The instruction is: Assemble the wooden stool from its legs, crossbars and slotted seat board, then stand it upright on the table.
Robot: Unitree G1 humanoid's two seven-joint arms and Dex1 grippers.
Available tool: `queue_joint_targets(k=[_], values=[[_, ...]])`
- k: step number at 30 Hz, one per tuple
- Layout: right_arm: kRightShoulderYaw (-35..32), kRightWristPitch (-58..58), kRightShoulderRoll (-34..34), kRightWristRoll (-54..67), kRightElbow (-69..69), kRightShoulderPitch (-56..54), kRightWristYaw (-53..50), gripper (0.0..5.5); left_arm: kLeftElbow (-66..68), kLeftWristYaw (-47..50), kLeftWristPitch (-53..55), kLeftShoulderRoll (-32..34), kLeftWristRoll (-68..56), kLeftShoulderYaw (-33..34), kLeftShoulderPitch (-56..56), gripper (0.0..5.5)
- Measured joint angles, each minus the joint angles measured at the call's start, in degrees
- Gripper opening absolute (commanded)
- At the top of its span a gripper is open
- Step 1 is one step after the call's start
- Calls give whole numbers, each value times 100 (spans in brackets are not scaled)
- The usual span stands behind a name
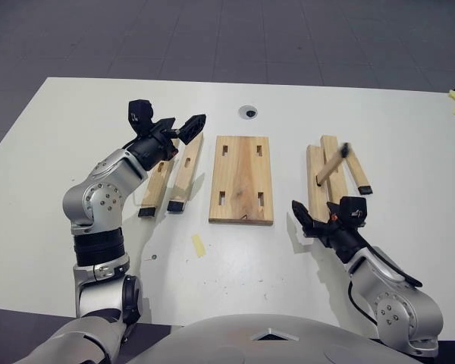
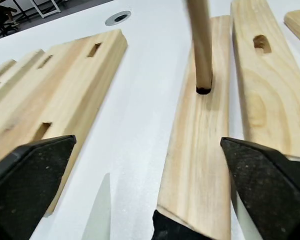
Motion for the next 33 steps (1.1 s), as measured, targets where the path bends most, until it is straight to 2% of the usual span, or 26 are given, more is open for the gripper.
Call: queue_joint_targets(k=[10, 24, 33], values=[[21, 3, -129, -474, 355, -159, -96, 539, -25, 16, 20, -6, 1, 0, 3, 540], [734, -309, -464, -1660, 513, -266, -60, 313, -42, 73, 17, -27, 4, -3, 19, 540], [1039, -771, -583, -2085, 1292, -1026, 279, 168, -274, 202, -113, -69, 4, 76, 438, 540]])
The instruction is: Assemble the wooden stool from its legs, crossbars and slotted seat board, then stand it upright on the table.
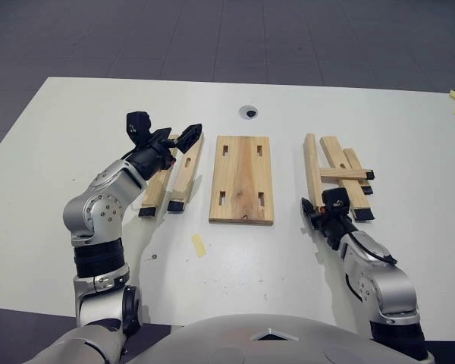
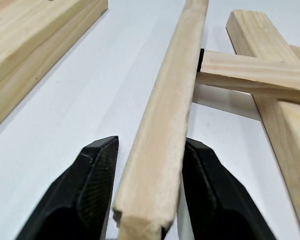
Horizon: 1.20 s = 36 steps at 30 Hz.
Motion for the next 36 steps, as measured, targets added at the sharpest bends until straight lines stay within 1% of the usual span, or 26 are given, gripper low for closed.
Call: queue_joint_targets(k=[4, 8, 13, 16, 20, 23, 25, 26, 30, 36], values=[[57, -392, -14, -227, 323, -290, 29, 104, 13, 3, -51, 7, -4, 52, -79, 540], [158, -825, 64, -470, 579, -415, 31, 103, 78, -1, -92, 17, -4, 71, -217, 540], [271, -1654, 88, -844, 803, -682, 5, 103, 230, -1, -88, 43, -28, 165, -399, 540], [286, -2149, 64, -1099, 917, -817, -47, 103, 243, 28, 32, 35, -286, 295, -618, 540], [437, -3222, -83, -1761, 1329, -1396, -164, 103, 498, 300, 587, -1, -1082, 679, -1466, 540], [654, -4091, -125, -2297, 1627, -1814, -331, 103, 994, 872, 1172, -60, -2166, 1276, -2329, 540], [737, -4547, -221, -2660, 1758, -1917, -466, 103, 1327, 1222, 1445, -59, -2654, 1525, -2749, 540], [748, -4763, -271, -2862, 1817, -1928, -573, 103, 1476, 1387, 1579, -54, -2839, 1581, -2938, 540], [734, -5106, -320, -3236, 1827, -1886, -825, 103, 1700, 1752, 1853, -127, -3263, 1580, -3091, 540], [616, -5184, -302, -3634, 1439, -1421, -1128, 103, 2078, 1957, 2226, -179, -3669, 1502, -3094, 540]])
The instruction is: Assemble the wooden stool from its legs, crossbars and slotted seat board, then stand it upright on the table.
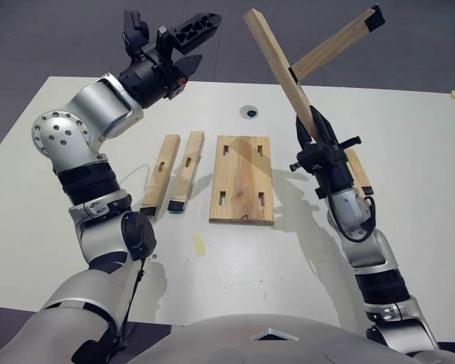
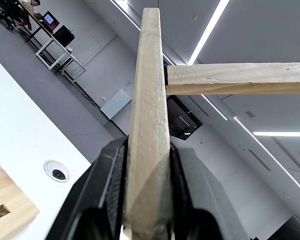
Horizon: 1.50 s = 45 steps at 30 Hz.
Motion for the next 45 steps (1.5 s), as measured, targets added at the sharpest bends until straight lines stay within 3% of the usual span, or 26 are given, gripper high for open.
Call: queue_joint_targets(k=[7, 15, 27, 42, 45], values=[[-62, 9, 124, -115, -215, 175, -43, 103, 61, 414, -106, -323, -503, -48, 7, 540], [424, 1, 248, -280, -494, -66, 448, 103, -1161, 1595, -929, -957, -1165, -153, 673, 540], [583, -4, 332, -370, -621, 58, 582, 103, -1562, 2183, -1592, -915, -1908, -778, 1083, 540], [580, 29, 394, -547, -809, 224, 577, 103, -1449, 2184, -1894, -676, -2190, -1247, 1126, 540], [586, 9, 352, -707, -817, 213, 582, 103, -1469, 2270, -2004, -672, -2198, -1307, 1173, 502]])
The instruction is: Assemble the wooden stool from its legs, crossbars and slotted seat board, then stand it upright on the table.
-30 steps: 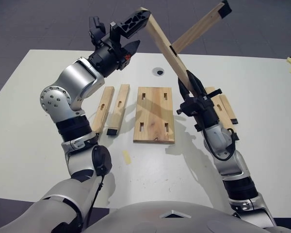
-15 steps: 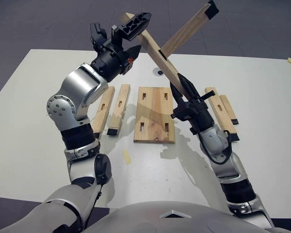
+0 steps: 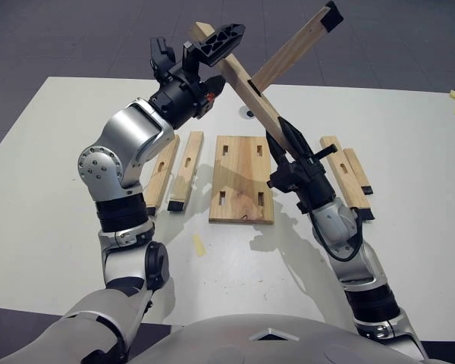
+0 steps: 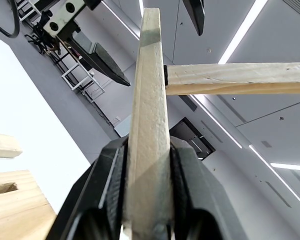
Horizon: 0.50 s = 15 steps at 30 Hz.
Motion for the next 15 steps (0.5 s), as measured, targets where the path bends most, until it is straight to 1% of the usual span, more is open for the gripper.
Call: queue_joint_targets(k=[1, 2, 7, 8, 15], values=[[7, -58, -64, -82, 3, -8, 6, 103, -46, 75, -37, 2, -3, -16, 30, 482], [18, -134, -142, -131, 7, -14, 19, 103, -103, 157, -100, 7, -4, -23, 47, 475], [78, -368, -401, -488, 75, -89, 58, 103, -385, 585, -440, 35, -163, -36, 48, 387], [96, -403, -447, -553, 77, -140, 58, 103, -388, 650, -479, 51, -191, -47, 48, 377], [115, -457, -505, -978, 58, -180, -65, 103, -350, 877, -641, 170, -251, -165, 46, 273]])
